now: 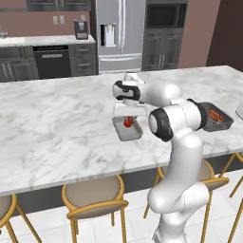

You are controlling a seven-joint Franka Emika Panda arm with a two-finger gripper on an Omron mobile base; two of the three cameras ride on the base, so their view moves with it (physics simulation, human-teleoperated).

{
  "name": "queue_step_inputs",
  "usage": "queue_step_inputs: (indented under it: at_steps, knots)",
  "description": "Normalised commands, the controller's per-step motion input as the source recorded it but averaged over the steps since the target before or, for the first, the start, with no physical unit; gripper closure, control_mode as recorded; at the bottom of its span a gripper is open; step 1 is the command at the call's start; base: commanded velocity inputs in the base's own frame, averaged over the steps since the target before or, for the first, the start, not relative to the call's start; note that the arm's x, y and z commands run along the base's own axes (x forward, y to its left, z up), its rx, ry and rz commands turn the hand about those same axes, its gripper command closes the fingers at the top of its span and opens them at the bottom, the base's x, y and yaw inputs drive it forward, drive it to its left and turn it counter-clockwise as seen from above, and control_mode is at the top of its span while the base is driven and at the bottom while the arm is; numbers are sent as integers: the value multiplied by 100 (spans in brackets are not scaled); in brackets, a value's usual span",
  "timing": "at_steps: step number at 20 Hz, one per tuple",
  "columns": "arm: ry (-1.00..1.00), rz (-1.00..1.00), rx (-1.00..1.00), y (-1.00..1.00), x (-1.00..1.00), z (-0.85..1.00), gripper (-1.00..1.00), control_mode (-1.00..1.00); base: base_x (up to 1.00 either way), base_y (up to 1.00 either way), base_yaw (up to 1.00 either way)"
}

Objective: Place one cooked food and one vegetable from the large plate to each tupperware container.

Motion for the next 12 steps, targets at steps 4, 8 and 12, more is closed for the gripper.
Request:
queue_step_inputs:
  at_steps: [4,8,12]
  knots:
    - [3,-1,0,6,33,-41,100,-100,0,0,0]
    - [1,3,0,7,20,-47,100,-100,0,0,0]
    - [1,21,0,0,23,-18,100,-100,0,0,0]
